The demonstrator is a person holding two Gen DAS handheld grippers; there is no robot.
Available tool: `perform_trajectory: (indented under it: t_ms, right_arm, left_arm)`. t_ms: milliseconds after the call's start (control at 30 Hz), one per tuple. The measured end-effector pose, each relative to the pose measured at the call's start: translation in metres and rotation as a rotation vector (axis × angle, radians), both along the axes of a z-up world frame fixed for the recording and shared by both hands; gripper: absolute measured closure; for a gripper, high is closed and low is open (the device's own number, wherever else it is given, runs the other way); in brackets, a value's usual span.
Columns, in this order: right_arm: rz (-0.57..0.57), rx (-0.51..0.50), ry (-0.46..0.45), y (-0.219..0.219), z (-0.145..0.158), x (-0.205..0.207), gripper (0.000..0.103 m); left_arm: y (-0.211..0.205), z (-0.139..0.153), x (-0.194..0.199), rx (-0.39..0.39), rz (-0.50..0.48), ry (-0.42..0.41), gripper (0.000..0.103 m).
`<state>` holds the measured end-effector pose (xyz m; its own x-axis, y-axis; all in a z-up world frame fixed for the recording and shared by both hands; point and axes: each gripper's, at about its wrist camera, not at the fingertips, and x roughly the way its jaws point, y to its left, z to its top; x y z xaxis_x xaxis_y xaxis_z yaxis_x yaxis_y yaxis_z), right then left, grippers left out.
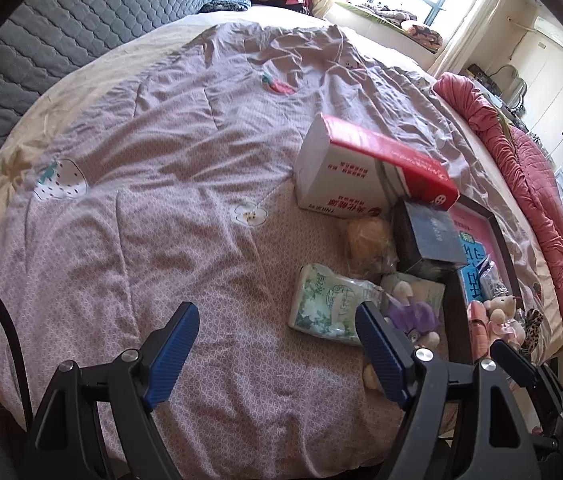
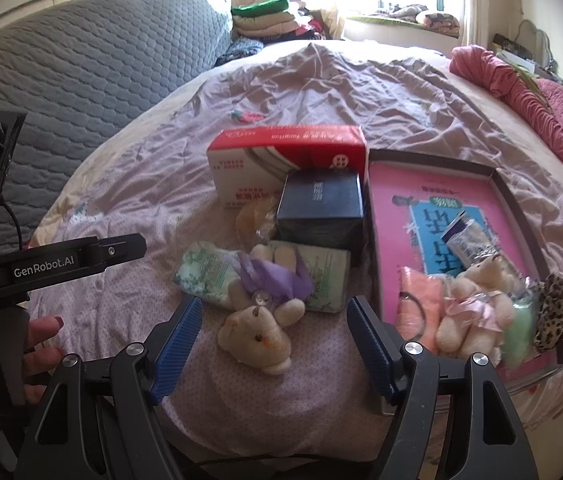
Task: Organize soft objects
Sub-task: 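Grasp the green-white tissue packet with the left tool while the right tool grasps the purple-bow bear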
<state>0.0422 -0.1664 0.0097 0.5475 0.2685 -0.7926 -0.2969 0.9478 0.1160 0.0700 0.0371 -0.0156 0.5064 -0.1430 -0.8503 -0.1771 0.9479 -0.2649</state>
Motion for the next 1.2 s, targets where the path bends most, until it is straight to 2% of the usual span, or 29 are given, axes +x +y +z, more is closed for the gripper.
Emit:
perform_trajectory:
  t_ms: [533, 867, 1000, 1100, 1133, 1200]
  right_arm:
    - [-0.017, -0.012, 0.144, 0.022, -0.056, 0.021, 0.027]
    - [-0.039, -0.023, 0.153, 0.025, -0.069, 0.03, 0.027]
    - [-0.044, -0.009, 0.163, 0.025, -0.074, 0.033, 0.035]
    - [-0.033, 0.003, 0.153, 0.024, -0.074, 0.033, 0.045]
    - [-0.027, 0.009, 0.149, 0.024, -0.074, 0.032, 0.051]
    - [-0.019, 0.006, 0.142, 0.025, -0.074, 0.032, 0.053]
  left_arm:
    - [-0.004, -0.04, 0.027, -0.044, -0.052, 0.056, 0.023]
    - [-0.01, -0.057, 0.039, -0.056, -0.079, 0.067, 0.023]
    - [-0.014, -0.061, 0.043, -0.05, -0.092, 0.074, 0.023]
    - [-0.017, -0.062, 0.046, -0.056, -0.1, 0.068, 0.023]
    - [-0.018, -0.062, 0.047, -0.059, -0.104, 0.066, 0.023]
    - [-0.021, -0.064, 0.048, -0.061, -0.112, 0.067, 0.024]
